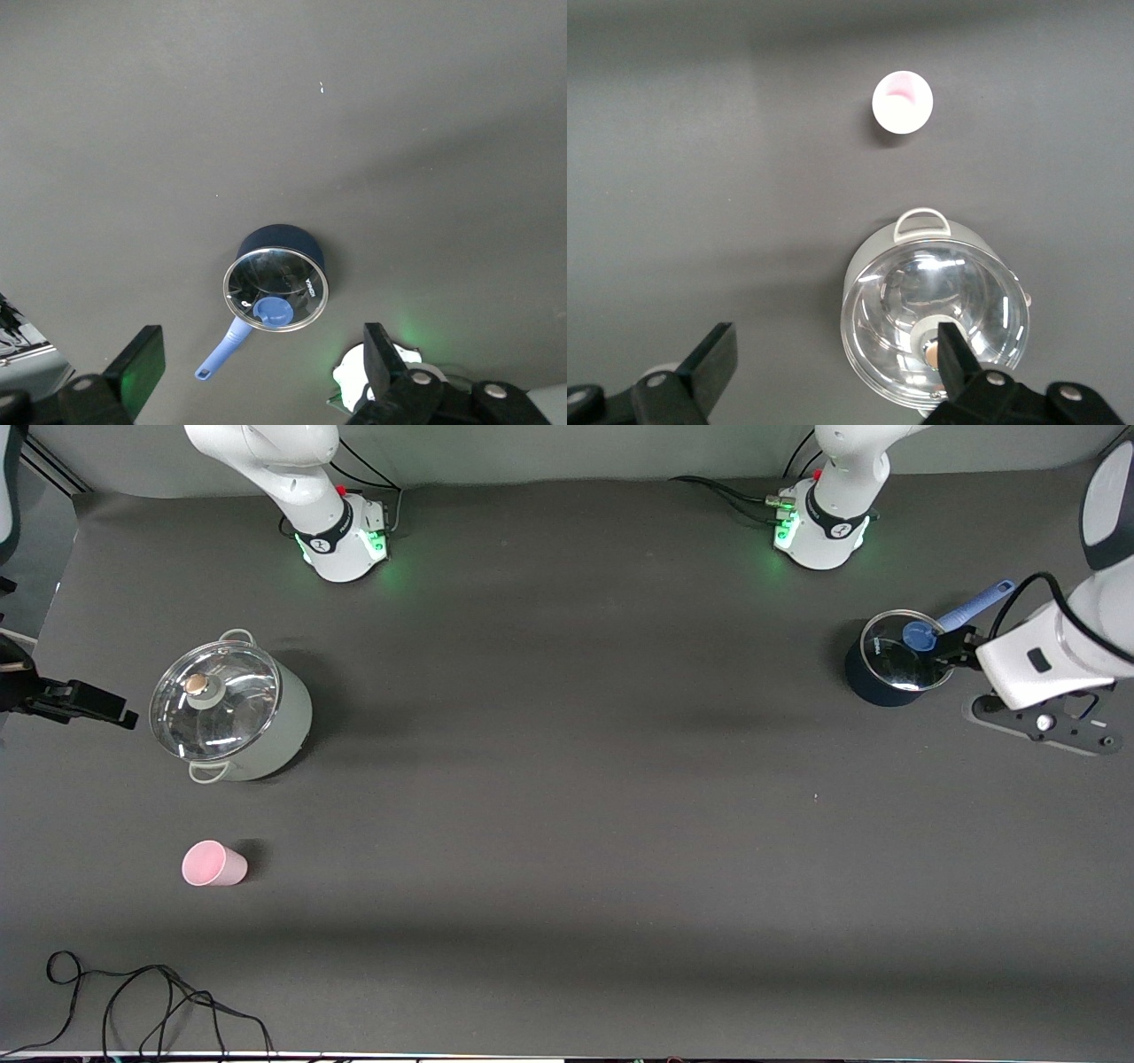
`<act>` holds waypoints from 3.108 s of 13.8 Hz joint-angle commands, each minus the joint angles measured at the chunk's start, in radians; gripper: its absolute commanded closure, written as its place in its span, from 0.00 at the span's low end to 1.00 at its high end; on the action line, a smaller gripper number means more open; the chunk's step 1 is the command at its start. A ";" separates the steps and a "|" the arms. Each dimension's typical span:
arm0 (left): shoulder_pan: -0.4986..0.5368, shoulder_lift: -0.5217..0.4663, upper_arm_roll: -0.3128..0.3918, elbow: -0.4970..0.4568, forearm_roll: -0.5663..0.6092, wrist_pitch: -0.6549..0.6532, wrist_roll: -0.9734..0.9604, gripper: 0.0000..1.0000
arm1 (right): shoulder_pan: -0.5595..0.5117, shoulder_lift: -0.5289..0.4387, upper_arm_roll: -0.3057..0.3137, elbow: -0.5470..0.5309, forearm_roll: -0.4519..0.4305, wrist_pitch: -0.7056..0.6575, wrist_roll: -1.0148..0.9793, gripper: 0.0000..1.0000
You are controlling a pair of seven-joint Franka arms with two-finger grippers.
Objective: Transfer pink cup from left to right arm
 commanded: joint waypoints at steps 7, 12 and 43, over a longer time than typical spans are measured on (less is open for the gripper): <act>-0.342 -0.249 0.400 -0.320 -0.047 0.244 0.000 0.00 | 0.119 -0.022 -0.117 0.025 0.016 -0.001 0.019 0.00; -0.308 -0.279 0.394 -0.380 -0.126 0.322 -0.072 0.00 | 0.139 -0.021 -0.111 0.040 0.007 -0.001 0.006 0.00; -0.273 -0.294 0.417 -0.435 -0.216 0.409 -0.064 0.00 | 0.156 -0.018 -0.114 0.046 0.001 -0.002 0.005 0.00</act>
